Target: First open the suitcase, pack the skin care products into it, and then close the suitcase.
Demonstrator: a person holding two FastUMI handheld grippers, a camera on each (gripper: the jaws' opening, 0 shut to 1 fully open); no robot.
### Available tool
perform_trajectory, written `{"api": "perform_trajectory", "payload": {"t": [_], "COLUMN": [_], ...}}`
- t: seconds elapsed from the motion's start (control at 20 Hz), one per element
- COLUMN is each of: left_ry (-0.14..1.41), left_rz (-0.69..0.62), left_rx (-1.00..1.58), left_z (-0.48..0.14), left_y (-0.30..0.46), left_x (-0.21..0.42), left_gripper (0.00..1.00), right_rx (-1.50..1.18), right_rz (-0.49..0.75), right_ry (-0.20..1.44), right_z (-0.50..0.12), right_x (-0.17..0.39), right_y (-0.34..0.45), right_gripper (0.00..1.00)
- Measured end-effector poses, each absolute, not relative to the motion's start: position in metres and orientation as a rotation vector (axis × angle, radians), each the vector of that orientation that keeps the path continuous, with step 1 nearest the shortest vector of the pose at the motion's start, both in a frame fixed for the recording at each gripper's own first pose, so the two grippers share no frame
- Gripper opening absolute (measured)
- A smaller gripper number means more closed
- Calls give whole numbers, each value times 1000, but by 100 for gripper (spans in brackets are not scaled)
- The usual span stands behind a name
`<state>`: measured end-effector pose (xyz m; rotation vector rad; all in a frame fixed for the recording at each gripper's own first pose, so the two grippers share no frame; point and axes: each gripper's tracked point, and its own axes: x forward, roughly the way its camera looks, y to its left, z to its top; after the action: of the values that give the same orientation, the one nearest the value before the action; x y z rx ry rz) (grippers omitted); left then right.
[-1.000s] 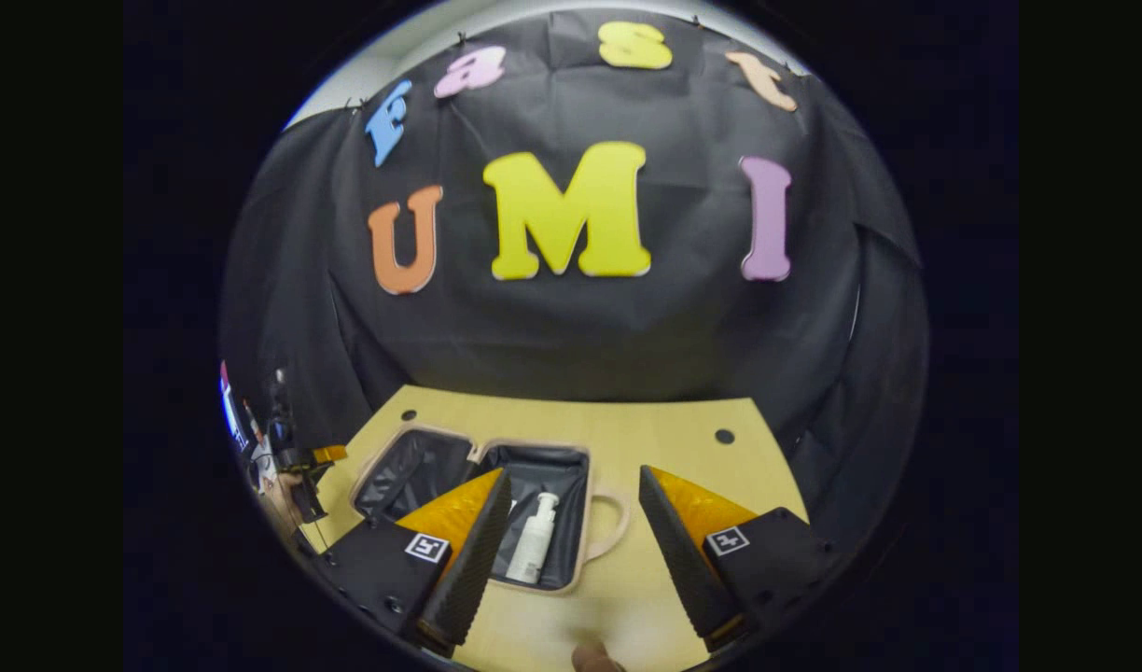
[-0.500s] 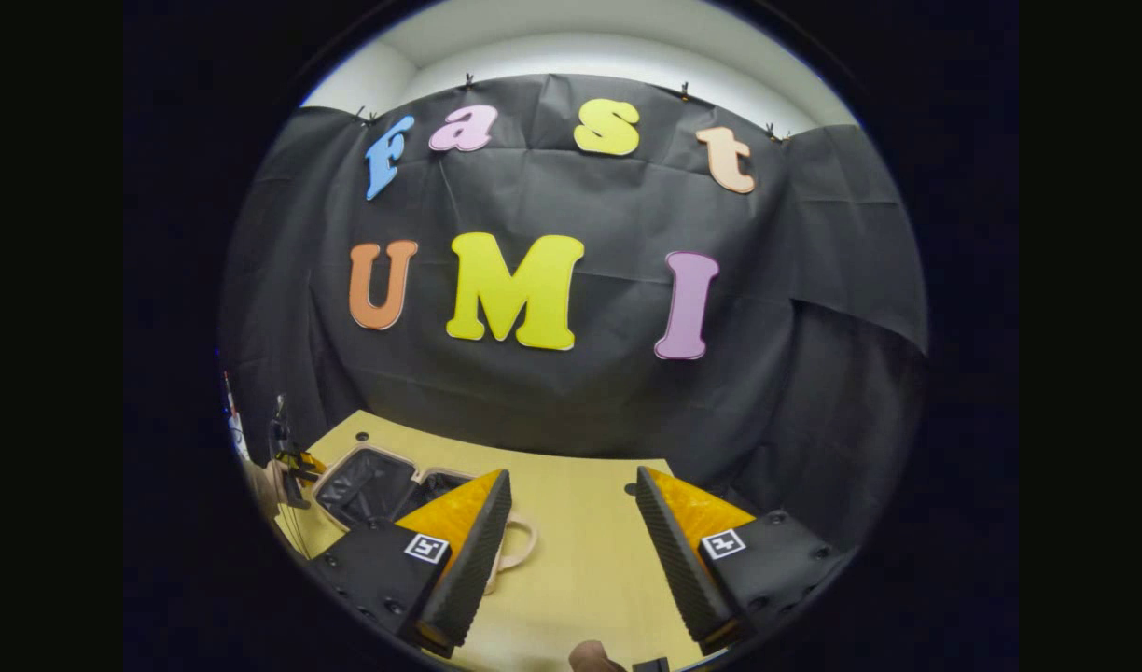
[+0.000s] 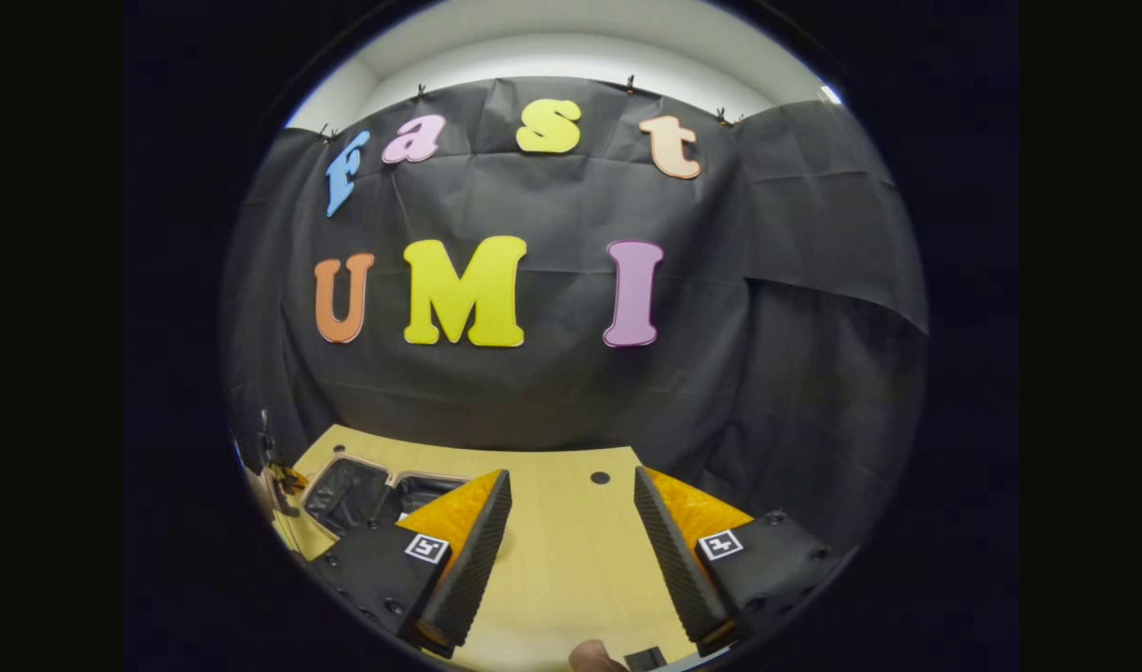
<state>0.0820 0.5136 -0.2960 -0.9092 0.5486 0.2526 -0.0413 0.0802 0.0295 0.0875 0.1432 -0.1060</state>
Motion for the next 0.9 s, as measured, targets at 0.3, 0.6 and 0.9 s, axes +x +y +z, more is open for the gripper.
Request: {"api": "perform_trajectory", "payload": {"t": [0.3, 0.6, 0.9], "left_ry": [447, 309, 230], "left_rz": [238, 216, 131], "left_rx": [-733, -594, -423], "left_z": [-217, -132, -59], "left_y": [500, 458, 374], "left_x": [85, 89, 94], "left_gripper": [3, 3, 3], "right_rx": [116, 121, 128], "right_rz": [-99, -57, -21], "right_ry": [136, 142, 119], "right_z": [27, 19, 21], "right_x": [-38, -29, -30], "right_y": [49, 21, -14], "right_gripper": [78, 78, 78]}}
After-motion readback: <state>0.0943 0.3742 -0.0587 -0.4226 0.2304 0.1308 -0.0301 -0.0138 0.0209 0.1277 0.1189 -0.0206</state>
